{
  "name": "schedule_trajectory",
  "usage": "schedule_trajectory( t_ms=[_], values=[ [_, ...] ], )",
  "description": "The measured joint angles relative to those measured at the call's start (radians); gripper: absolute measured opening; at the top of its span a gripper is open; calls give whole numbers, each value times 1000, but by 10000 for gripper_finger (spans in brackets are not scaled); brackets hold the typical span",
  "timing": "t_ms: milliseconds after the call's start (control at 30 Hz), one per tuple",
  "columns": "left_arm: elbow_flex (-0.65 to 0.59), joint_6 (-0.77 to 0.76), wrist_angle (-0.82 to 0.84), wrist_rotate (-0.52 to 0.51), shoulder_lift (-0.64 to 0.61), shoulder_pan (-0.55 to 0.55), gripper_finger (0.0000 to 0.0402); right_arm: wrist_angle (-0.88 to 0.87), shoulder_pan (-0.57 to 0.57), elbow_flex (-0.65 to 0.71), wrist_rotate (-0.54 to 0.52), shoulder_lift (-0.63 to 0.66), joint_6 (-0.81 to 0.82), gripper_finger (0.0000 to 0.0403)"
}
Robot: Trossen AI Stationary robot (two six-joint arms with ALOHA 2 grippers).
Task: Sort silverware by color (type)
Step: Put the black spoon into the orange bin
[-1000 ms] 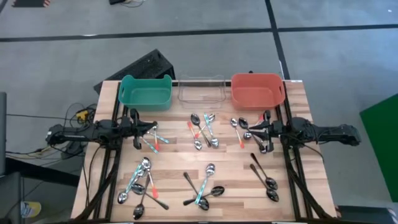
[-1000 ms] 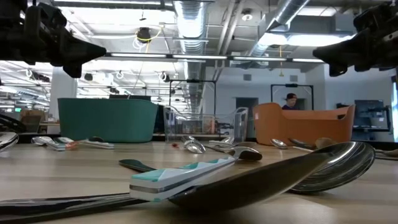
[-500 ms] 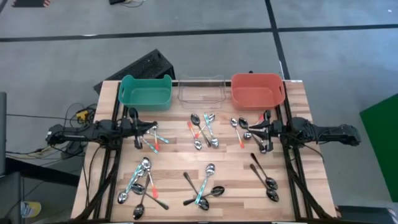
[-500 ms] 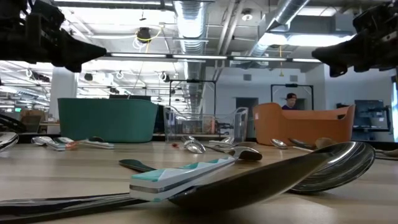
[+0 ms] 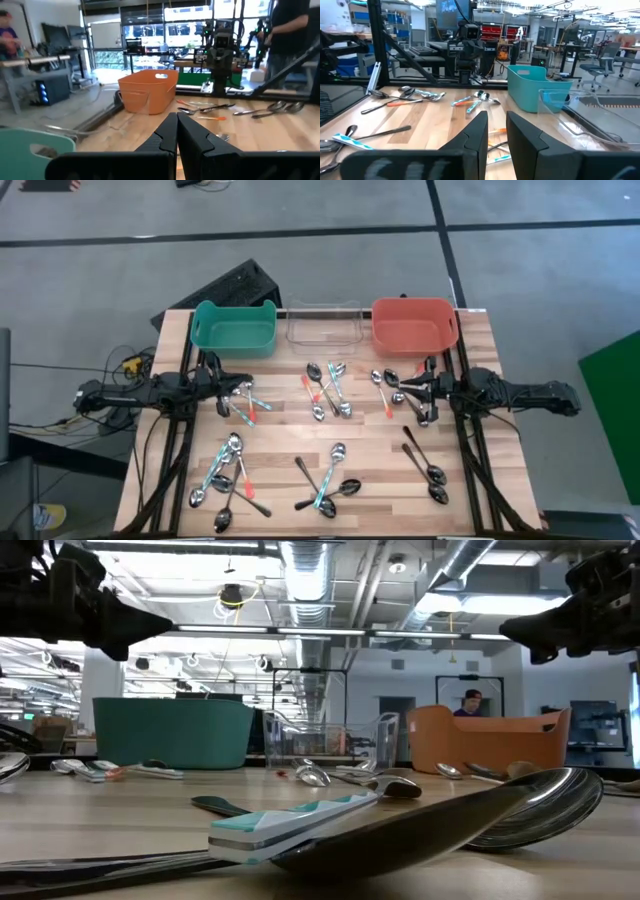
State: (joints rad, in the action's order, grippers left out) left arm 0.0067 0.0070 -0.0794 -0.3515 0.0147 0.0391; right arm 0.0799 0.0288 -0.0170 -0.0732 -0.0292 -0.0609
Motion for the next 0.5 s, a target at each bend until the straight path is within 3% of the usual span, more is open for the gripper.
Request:
schedule_trajectory(
  t_ms=[167,500],
  values=[
    [0,-206,-6,-95,0,0,0,3,0,0,-65,0,0,93],
    [0,-226,-8,-157,0,0,24,-2,0,0,-101,0,8,93]
  ],
)
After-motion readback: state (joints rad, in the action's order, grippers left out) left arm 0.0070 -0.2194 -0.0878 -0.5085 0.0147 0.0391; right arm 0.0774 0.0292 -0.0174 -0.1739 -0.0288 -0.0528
